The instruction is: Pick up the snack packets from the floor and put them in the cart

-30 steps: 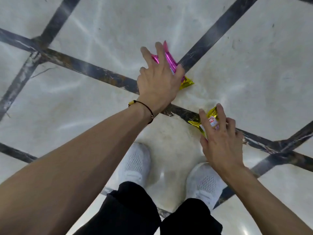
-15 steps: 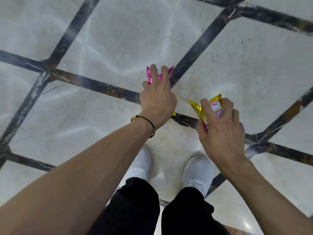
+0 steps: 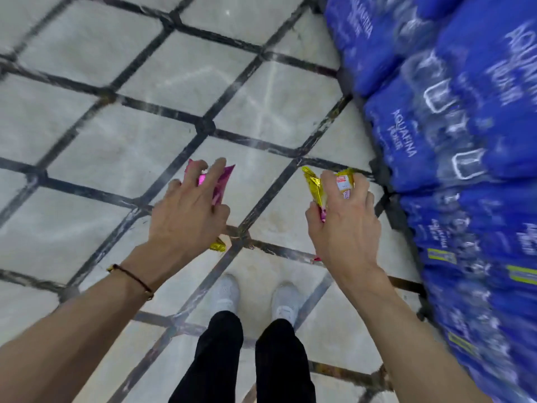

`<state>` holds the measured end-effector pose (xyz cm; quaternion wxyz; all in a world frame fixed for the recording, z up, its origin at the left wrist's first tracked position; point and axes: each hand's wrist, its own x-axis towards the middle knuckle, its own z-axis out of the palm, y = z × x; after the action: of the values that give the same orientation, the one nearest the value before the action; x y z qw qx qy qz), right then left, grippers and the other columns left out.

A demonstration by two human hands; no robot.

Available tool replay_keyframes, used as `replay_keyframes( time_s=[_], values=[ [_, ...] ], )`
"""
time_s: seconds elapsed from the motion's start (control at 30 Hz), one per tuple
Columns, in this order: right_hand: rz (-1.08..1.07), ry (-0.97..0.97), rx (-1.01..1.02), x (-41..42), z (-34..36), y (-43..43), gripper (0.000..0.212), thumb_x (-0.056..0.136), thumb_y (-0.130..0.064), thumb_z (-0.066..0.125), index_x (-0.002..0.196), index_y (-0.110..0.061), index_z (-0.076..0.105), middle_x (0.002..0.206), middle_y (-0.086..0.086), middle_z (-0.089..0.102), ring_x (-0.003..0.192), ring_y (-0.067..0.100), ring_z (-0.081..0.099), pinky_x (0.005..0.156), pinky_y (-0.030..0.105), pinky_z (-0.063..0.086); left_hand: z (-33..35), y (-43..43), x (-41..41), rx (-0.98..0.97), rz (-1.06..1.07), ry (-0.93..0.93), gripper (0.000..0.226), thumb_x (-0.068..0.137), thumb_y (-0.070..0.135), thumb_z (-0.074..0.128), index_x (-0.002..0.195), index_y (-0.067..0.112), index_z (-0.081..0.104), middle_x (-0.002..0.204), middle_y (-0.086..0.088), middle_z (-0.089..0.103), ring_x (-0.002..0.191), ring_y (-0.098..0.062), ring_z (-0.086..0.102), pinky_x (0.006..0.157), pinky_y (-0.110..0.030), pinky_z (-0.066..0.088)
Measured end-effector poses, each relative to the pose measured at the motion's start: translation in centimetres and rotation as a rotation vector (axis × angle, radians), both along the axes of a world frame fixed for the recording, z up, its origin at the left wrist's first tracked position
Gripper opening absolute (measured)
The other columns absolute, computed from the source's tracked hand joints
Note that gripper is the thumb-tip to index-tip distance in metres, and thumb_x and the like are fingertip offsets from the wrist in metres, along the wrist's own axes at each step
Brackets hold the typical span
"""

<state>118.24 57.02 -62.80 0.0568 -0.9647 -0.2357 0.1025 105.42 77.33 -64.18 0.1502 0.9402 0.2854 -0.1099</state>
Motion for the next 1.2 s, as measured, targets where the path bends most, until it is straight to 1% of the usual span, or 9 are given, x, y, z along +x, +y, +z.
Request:
replay_keyframes(
  time_s=[0.2,0.27,0.43,0.53,0.67,0.8,0.9,1.1,1.2],
  values=[
    [-0.012,-0.121,0.055,2.1,21.1,0.3,0.054,0.088,-0.036,0.061,0.138,-0.030,0.044,0.134,0.018,0.041,0.102,0.039,0.053,0.062,0.040,0.047,20.9,0.8,2.5,0.035,-0.074,-0.128,0.061,0.085,0.029,0.058,0.142,0.026,0.036,0.142,0.001,0.041,0.102,-0.037,0.056,0.066,-0.047,0.056],
    [-0.048,-0.159,0.079,2.2,27.4,-0.1,0.051,0.089,-0.035,0.059,0.137,-0.029,0.044,0.131,0.018,0.041,0.100,0.040,0.052,0.061,0.038,0.041,27.0,0.6,2.9,0.034,-0.087,-0.163,0.058,0.086,0.031,0.057,0.141,0.026,0.037,0.140,0.001,0.042,0.103,-0.037,0.057,0.068,-0.046,0.055],
    [-0.133,-0.198,0.126,1.1,38.2,-2.8,0.051,0.087,-0.032,0.060,0.135,-0.028,0.044,0.134,0.019,0.042,0.100,0.040,0.052,0.060,0.038,0.041,38.9,-1.7,3.0,-0.011,-0.088,-0.258,0.060,0.084,0.030,0.062,0.139,0.026,0.040,0.135,0.000,0.045,0.104,-0.035,0.058,0.077,-0.046,0.053],
    [-0.172,-0.201,0.157,0.0,42.6,-5.1,0.048,0.087,-0.032,0.062,0.131,-0.027,0.044,0.131,0.019,0.042,0.098,0.040,0.052,0.061,0.042,0.049,44.2,-3.8,2.2,0.034,-0.109,-0.320,0.061,0.085,0.028,0.063,0.141,0.023,0.041,0.136,-0.002,0.044,0.100,-0.036,0.058,0.072,-0.041,0.048],
    [-0.209,-0.206,0.214,-1.2,46.8,-8.5,0.048,0.089,-0.034,0.060,0.133,-0.027,0.045,0.129,0.018,0.042,0.098,0.040,0.053,0.064,0.045,0.054,48.8,-6.5,1.5,0.069,-0.124,-0.348,0.064,0.085,0.028,0.063,0.145,0.024,0.039,0.141,0.001,0.041,0.102,-0.034,0.059,0.074,-0.040,0.049],
    [-0.248,-0.236,0.234,-2.2,49.0,-11.1,0.049,0.089,-0.036,0.060,0.135,-0.030,0.043,0.134,0.016,0.041,0.099,0.039,0.054,0.062,0.039,0.044,51.6,-9.4,1.5,0.076,-0.177,-0.363,0.065,0.085,0.031,0.062,0.145,0.027,0.037,0.141,0.003,0.040,0.102,-0.029,0.059,0.073,-0.040,0.052],
    [-0.300,-0.212,0.242,-3.6,49.9,-12.1,0.050,0.090,-0.037,0.059,0.137,-0.030,0.042,0.137,0.016,0.040,0.104,0.038,0.052,0.068,0.042,0.049,52.7,-10.9,1.8,0.083,-0.234,-0.364,0.065,0.085,0.033,0.061,0.145,0.029,0.036,0.140,0.004,0.041,0.105,-0.028,0.058,0.072,-0.040,0.053],
    [-0.521,-0.241,0.218,-6.6,52.1,-14.9,0.052,0.093,-0.039,0.056,0.141,-0.033,0.037,0.138,0.014,0.038,0.108,0.036,0.052,0.072,0.042,0.051,53.9,-12.7,3.1,0.086,-0.365,-0.439,0.062,0.086,0.035,0.062,0.142,0.033,0.036,0.137,0.006,0.042,0.101,-0.029,0.058,0.071,-0.036,0.043],
    [-0.641,-0.268,0.186,-9.0,52.9,-16.3,0.056,0.092,-0.037,0.057,0.143,-0.033,0.037,0.139,0.016,0.038,0.109,0.037,0.053,0.073,0.043,0.052,54.0,-14.0,3.3,0.021,-0.455,-0.472,0.060,0.086,0.035,0.062,0.141,0.034,0.037,0.136,0.005,0.044,0.101,-0.029,0.058,0.075,-0.039,0.049]
  ],
)
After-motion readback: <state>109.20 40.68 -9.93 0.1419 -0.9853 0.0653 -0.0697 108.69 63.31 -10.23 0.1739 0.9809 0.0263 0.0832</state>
